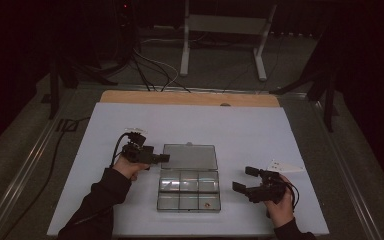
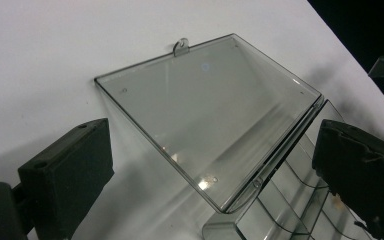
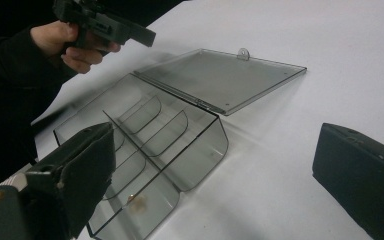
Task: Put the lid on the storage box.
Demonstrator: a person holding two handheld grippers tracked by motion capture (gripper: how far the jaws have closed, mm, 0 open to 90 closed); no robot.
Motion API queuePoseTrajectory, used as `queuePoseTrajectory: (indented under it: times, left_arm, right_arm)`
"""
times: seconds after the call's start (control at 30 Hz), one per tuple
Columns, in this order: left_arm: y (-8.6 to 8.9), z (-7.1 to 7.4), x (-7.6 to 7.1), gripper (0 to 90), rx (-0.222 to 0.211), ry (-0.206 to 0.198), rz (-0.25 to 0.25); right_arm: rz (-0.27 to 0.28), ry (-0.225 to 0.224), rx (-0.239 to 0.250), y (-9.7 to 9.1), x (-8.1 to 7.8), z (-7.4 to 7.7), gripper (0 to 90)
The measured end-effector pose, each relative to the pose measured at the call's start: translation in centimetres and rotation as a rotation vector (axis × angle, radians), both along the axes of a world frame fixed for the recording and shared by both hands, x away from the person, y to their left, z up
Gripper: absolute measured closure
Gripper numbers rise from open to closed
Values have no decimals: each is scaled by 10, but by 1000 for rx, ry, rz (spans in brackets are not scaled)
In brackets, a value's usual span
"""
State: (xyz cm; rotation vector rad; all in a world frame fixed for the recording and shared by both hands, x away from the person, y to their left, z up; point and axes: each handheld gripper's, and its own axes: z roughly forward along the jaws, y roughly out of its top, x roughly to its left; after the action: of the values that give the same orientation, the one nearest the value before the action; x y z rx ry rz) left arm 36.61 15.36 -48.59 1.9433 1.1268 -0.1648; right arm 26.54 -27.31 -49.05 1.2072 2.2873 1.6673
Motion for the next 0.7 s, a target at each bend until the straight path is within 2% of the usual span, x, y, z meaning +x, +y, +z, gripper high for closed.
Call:
queuePoseTrajectory:
  times: [0.13,0.27,0.4,0.57,0.6,0.7]
  left_arm:
    - [0,-3,0,68,-21,27,-4]
    - [-1,-6,-2,105,-15,33,-25]
    - [-1,-11,-1,170,-12,49,-24]
    - [0,-15,0,187,-9,70,-19]
    - [1,-17,1,220,-18,81,-18]
    - [1,-20,2,241,-30,102,-13]
  right_arm:
    - [2,1,1,0,0,0,34]
    - [0,1,3,-1,0,0,34]
    - [0,1,3,-1,0,0,34]
    - [0,0,3,-1,0,0,34]
    - [0,2,3,-1,0,0,34]
    - [0,5,4,-1,0,-1,34]
